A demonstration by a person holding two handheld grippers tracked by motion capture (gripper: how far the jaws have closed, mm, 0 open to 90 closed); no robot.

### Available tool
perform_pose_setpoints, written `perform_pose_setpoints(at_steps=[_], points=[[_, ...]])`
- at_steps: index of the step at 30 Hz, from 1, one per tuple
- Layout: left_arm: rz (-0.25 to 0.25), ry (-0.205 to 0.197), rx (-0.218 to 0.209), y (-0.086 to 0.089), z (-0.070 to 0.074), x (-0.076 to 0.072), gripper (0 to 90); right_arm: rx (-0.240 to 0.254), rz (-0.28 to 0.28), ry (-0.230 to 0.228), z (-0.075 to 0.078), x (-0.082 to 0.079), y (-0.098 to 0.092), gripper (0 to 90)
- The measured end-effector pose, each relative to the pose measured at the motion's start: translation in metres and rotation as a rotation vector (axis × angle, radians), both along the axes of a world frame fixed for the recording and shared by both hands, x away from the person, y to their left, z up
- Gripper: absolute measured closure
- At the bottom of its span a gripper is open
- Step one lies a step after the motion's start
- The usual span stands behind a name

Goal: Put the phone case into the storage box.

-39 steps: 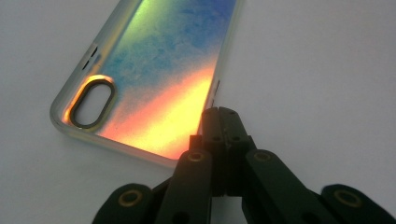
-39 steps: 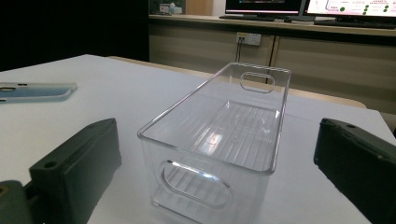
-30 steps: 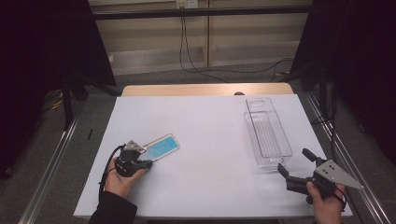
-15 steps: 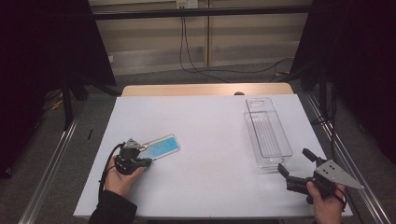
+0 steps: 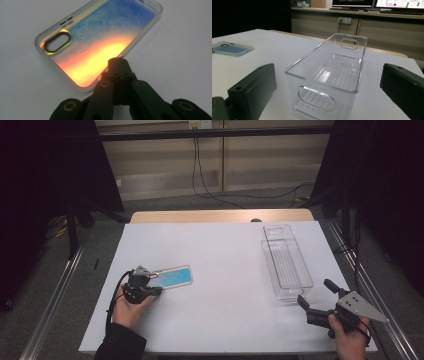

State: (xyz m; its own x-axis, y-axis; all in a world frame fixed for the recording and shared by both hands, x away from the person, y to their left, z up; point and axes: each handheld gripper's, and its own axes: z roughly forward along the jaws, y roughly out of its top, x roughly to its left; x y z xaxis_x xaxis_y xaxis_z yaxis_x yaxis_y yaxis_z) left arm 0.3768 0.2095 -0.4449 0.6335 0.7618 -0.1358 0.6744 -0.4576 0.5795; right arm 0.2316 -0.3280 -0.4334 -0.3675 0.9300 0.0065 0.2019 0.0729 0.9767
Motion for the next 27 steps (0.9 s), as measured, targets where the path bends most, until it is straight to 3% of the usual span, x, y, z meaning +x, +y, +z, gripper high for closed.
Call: perform_pose_setpoints(at_steps=[14,21,25,27], points=[[0.008,0.005,-0.011,0.002,-0.001,0.006,90.0,-0.003,0.000,0.000,0.000,0.000,0.000,0.0],[0.026,0.018,-0.038,0.006,-0.002,0.013,90.0,-0.002,0.002,0.000,0.000,0.000,0.000,0.0],[0.020,0.016,-0.023,0.006,-0.002,0.016,90.0,-0.002,0.002,0.000,0.000,0.000,0.000,0.0],[0.040,0.014,-0.025,0.005,-0.002,0.019,90.0,-0.003,0.001,0.000,0.000,0.000,0.000,0.0]])
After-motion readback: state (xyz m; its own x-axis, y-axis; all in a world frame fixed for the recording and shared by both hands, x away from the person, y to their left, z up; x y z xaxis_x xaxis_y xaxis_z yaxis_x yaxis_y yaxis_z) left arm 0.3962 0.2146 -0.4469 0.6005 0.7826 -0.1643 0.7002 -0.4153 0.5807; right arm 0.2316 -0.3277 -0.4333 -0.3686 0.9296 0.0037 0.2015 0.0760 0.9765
